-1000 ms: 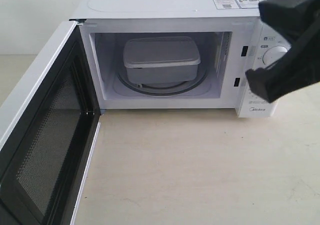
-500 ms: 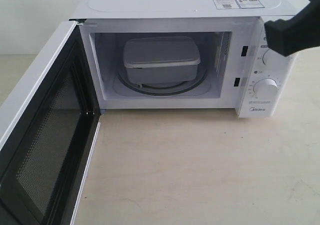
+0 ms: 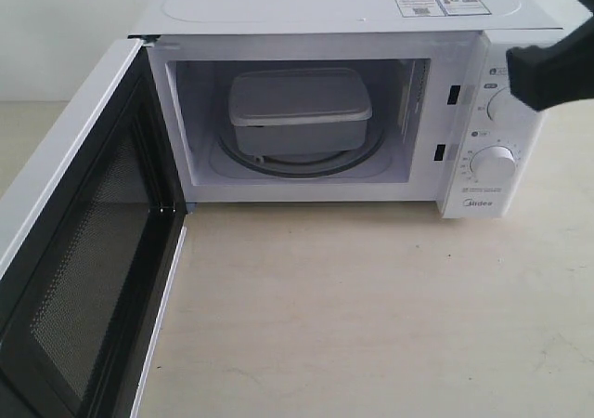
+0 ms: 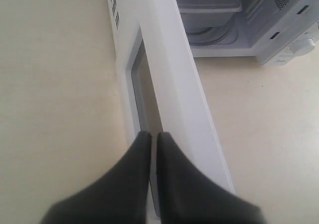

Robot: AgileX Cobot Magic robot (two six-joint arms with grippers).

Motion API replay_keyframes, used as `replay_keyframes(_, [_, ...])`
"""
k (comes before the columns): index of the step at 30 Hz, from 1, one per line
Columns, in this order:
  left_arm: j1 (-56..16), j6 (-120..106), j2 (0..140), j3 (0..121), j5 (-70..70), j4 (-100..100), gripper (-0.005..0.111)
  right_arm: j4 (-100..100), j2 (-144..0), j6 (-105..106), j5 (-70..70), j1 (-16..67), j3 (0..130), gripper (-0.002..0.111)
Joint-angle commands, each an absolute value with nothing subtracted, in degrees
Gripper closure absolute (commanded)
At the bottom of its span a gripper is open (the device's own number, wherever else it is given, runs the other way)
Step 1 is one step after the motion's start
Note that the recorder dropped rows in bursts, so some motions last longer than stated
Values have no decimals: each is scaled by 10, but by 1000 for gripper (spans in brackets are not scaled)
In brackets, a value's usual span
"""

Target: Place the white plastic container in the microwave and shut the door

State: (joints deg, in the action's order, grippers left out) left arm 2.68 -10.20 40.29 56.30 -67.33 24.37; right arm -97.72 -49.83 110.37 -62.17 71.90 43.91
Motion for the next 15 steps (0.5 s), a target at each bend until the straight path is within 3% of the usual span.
replay_keyframes(1, [28,-108,404,567,-673,250,102,-905,-499,908,-603,719,389,106])
replay_keyframes(8, [28,-108,404,567,-673,250,102,-735,-500,535,-481,718,326,106])
replay_keyframes(15, [28,-108,404,567,-673,250,102,-547,-498,530,-339,692,348,106])
